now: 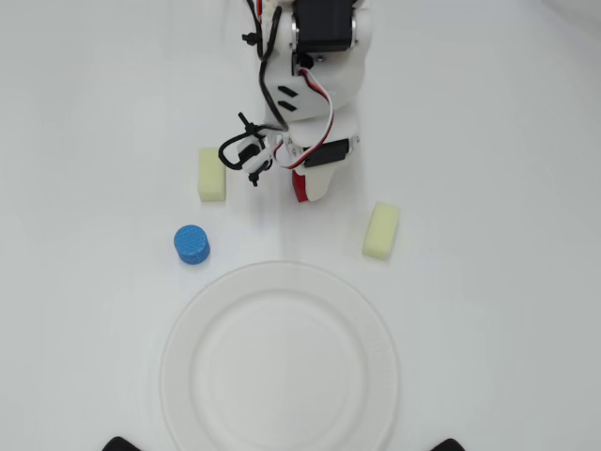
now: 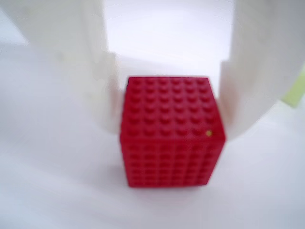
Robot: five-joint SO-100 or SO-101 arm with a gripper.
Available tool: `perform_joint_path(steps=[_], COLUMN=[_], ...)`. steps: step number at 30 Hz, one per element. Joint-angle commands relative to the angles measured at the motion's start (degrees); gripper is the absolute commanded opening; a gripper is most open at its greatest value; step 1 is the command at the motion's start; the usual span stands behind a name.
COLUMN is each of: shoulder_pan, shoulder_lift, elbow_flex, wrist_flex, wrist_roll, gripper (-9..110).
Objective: Grasp a red block and put it in the dish.
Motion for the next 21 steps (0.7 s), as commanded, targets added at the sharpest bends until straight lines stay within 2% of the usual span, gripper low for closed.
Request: perform_joint_path(steps=[1,6,13,17,21], shoulder_pan=[2.1,5.4,7.8,7.8,7.9], shoulder_lift=[9.5,25.3,48.8,48.7,37.9], elbow_flex=[1.2,6.3,20.8,23.6,19.6], wrist_flex=[-0.1,-0.4,-13.8,-22.4,-31.0], wrist_roll=[-1.8,-6.4,-12.8,-14.7,-15.2], gripper=[0,0,0,0,0])
